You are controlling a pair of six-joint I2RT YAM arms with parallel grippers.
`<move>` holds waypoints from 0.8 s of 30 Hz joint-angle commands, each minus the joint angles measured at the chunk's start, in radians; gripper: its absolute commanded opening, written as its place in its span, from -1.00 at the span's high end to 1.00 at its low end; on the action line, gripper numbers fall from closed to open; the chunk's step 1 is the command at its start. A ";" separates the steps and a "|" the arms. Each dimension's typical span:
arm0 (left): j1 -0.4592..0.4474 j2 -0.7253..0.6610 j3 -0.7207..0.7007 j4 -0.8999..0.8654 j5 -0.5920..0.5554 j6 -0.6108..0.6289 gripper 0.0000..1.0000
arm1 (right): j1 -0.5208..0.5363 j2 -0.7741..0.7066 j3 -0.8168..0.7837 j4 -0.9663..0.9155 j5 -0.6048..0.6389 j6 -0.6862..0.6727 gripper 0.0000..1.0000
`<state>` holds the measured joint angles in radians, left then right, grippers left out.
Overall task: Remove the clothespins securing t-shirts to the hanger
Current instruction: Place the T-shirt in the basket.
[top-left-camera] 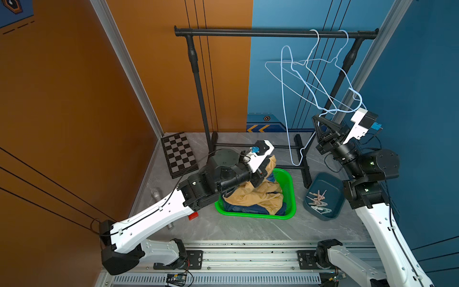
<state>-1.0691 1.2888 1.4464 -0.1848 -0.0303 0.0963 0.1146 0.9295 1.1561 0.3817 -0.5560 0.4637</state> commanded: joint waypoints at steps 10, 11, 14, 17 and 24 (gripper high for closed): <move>-0.011 0.114 -0.042 -0.058 -0.030 -0.122 1.00 | -0.174 -0.159 -0.032 -0.164 -0.119 -0.005 1.00; 0.001 0.142 -0.020 -0.064 -0.025 -0.130 1.00 | -0.174 -0.166 -0.028 -0.191 -0.116 -0.015 1.00; 0.077 0.224 0.063 -0.078 0.049 -0.191 1.00 | -0.177 -0.190 -0.027 -0.232 -0.103 -0.036 1.00; 0.123 0.325 0.146 -0.146 0.116 -0.231 1.00 | -0.199 -0.218 -0.031 -0.247 -0.089 -0.039 1.00; 0.133 0.509 0.115 -0.194 0.184 -0.302 1.00 | -0.217 -0.255 -0.032 -0.305 -0.092 -0.062 1.00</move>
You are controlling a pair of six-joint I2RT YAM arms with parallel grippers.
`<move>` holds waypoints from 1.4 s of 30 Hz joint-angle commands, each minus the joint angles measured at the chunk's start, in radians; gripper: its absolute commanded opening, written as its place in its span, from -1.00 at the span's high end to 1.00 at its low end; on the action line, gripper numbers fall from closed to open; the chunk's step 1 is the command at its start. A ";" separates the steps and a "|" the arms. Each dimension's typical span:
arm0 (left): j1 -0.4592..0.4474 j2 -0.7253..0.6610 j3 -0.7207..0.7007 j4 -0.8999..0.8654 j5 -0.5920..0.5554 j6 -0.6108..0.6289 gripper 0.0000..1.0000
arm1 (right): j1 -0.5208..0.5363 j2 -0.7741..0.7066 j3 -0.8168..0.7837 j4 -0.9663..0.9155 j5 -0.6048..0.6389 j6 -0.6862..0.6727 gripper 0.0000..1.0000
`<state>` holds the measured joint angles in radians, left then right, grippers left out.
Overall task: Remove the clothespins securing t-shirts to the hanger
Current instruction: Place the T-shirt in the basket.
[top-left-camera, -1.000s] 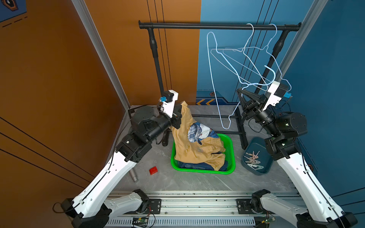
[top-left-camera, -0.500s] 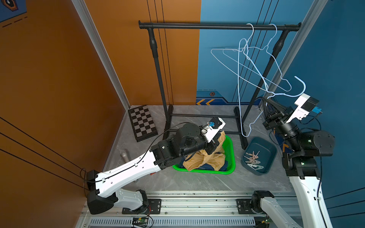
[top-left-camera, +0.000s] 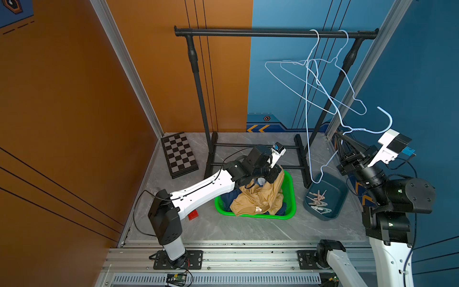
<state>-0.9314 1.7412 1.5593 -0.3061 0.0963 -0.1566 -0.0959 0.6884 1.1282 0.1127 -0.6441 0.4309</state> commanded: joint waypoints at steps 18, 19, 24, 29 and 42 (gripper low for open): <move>-0.026 0.287 0.050 -0.218 0.034 -0.034 0.72 | 0.028 -0.062 -0.017 -0.205 -0.029 -0.071 1.00; -0.024 0.268 0.047 -0.218 0.019 -0.036 0.41 | 0.034 -0.078 -0.020 -0.246 -0.023 -0.093 1.00; 0.019 0.182 0.037 -0.218 0.083 -0.080 -0.15 | 0.041 -0.135 -0.031 -0.380 -0.020 -0.136 1.00; 0.037 0.036 0.000 -0.218 0.004 -0.051 -0.58 | 0.048 -0.151 -0.027 -0.483 -0.022 -0.123 1.00; 0.077 -0.244 -0.083 -0.230 -0.105 0.252 -0.70 | 0.062 -0.129 0.016 -0.801 0.021 -0.111 1.00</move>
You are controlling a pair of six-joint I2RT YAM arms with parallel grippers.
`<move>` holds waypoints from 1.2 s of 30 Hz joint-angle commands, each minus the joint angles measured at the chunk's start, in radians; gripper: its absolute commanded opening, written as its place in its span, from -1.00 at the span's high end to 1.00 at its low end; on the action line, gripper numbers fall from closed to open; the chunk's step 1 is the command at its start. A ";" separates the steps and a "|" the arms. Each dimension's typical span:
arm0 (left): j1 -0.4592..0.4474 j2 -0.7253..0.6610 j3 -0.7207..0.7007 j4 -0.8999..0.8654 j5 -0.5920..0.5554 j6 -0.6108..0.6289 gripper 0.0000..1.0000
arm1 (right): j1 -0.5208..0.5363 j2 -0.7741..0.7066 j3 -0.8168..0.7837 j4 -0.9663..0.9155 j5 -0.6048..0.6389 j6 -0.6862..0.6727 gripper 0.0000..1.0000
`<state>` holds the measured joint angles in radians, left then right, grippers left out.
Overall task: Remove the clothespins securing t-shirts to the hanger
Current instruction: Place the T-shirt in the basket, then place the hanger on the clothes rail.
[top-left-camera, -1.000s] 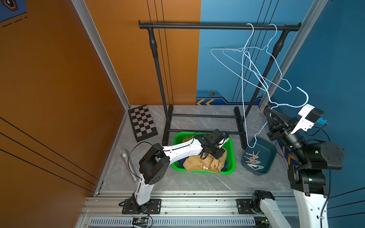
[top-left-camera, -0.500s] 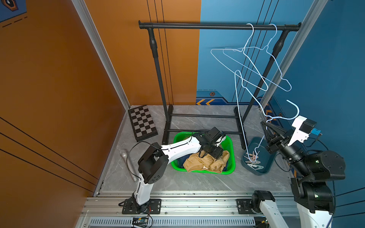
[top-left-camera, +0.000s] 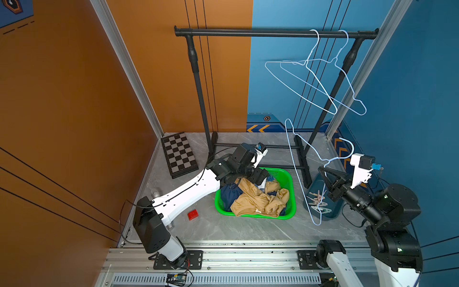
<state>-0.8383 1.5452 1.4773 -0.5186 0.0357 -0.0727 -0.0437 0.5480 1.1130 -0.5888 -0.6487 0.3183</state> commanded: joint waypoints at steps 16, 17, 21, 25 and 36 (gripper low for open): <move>-0.186 -0.081 -0.099 0.528 -0.084 1.128 -0.35 | 0.045 0.039 -0.027 -0.194 0.047 -0.006 1.00; -0.186 -0.073 -0.097 0.559 -0.065 1.130 -0.33 | 0.050 0.045 -0.026 -0.199 0.048 -0.008 1.00; -0.188 -0.030 -0.051 0.565 -0.005 1.120 -0.27 | 0.092 0.078 -0.024 -0.205 0.059 -0.009 1.00; -0.192 -0.005 -0.026 0.564 0.026 1.104 -0.19 | 0.168 0.099 -0.016 -0.203 0.119 -0.011 1.00; -0.185 0.023 0.008 0.495 0.051 1.022 0.15 | 0.434 0.150 0.007 -0.173 0.324 -0.008 1.00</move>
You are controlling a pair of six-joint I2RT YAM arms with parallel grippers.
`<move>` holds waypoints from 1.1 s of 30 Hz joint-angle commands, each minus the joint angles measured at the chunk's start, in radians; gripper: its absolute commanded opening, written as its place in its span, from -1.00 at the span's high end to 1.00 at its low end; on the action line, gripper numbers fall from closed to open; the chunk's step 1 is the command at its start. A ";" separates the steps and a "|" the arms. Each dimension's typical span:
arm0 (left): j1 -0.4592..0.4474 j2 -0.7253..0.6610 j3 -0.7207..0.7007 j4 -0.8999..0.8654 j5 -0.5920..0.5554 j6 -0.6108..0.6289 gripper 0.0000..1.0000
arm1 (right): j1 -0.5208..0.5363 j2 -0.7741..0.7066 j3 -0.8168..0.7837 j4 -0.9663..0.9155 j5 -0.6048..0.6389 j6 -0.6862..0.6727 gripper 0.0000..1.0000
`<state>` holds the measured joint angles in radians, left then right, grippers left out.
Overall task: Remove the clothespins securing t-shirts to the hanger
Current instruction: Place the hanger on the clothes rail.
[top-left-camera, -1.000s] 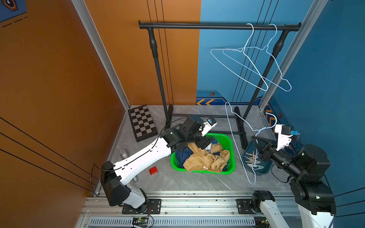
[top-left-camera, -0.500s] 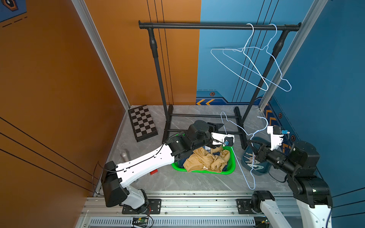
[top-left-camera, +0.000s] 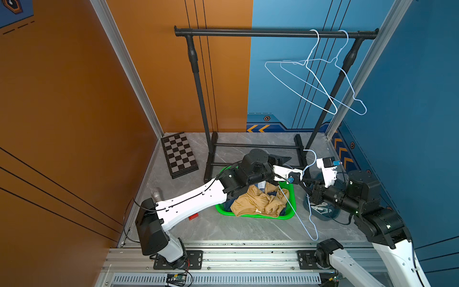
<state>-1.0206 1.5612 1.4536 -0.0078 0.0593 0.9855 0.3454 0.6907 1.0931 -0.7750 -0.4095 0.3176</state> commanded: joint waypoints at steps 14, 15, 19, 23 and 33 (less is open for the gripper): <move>0.047 -0.022 -0.014 -0.033 0.022 -0.101 0.29 | 0.156 0.036 0.066 0.034 0.177 -0.020 1.00; 0.059 -0.027 -0.017 -0.028 0.037 -0.119 0.31 | 0.157 0.038 0.068 0.034 0.174 -0.017 1.00; 0.074 -0.032 -0.026 -0.021 0.056 -0.139 0.38 | 0.169 0.045 0.076 0.037 0.169 -0.008 1.00; 0.077 -0.032 -0.037 -0.021 0.056 -0.139 0.40 | 0.185 0.048 0.084 0.051 0.175 0.003 1.00; 0.087 -0.039 -0.052 -0.016 0.048 -0.147 0.73 | 0.216 0.059 0.086 0.072 0.186 0.007 1.00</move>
<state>-0.9421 1.5570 1.4193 -0.0322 0.0875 0.8581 0.5518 0.7467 1.1557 -0.7486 -0.2523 0.3145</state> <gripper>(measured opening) 0.148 0.056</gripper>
